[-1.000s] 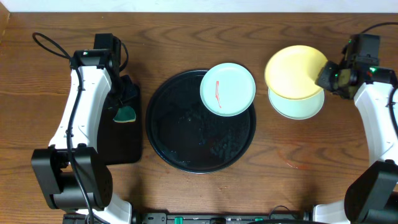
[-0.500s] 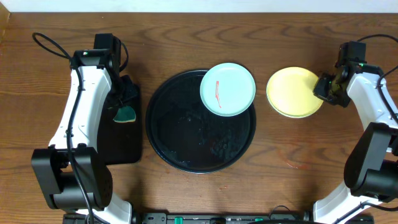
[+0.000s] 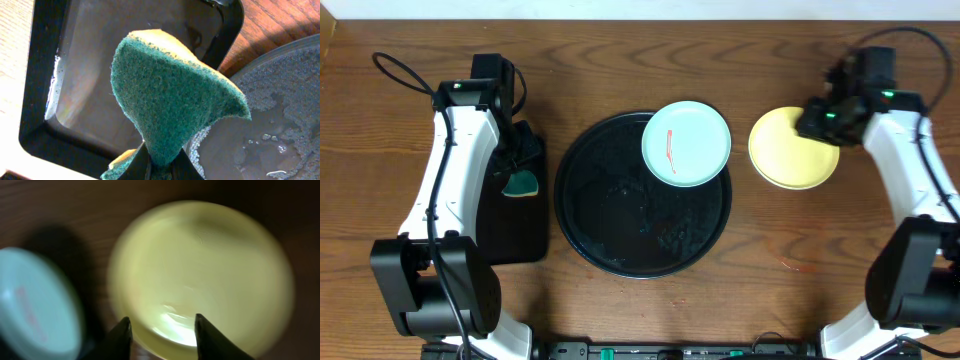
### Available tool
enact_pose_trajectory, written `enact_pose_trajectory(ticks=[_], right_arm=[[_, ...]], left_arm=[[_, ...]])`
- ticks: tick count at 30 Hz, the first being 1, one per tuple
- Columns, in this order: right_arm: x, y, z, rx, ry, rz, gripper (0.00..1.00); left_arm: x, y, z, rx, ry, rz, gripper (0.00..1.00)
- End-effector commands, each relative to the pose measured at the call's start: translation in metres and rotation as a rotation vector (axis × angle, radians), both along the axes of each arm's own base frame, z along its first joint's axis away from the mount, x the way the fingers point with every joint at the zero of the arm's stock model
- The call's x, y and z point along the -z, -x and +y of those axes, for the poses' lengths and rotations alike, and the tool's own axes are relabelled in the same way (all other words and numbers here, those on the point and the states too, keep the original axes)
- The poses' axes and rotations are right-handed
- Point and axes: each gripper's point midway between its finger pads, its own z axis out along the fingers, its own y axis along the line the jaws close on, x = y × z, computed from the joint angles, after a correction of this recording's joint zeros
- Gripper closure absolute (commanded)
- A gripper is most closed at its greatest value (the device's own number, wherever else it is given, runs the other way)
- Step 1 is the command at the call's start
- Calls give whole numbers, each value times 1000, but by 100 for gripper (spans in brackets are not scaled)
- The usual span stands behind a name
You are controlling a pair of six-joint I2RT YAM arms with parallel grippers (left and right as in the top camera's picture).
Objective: Clean dirty plates on tray and stack at the side
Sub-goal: 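Move right gripper to the last green plate and drag it to tray center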
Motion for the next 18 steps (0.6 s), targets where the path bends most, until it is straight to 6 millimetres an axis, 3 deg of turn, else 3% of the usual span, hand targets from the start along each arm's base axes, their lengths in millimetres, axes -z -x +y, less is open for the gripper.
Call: enact_pose_trajectory(ticks=[1,4,9,14,18], right_arm=[[-15,-10,66,-216,-22,-100,55],[-2,-19,102,-279,87,-141,45],[28,-32,124,-256,161,-147,46],[60,-34,123,-210,154,-87,53],[69,-33,122,-212,158,-69,54]], left_arm=[[-10,-4,1,11,-1,-32,93],[-10,-4,1,11,-1,-32,92],[-10,-4,1,12,0,-31,93],[-10,-4,1,11,-1,-32,93],[-10,-4,1,11,-1,-32,93]])
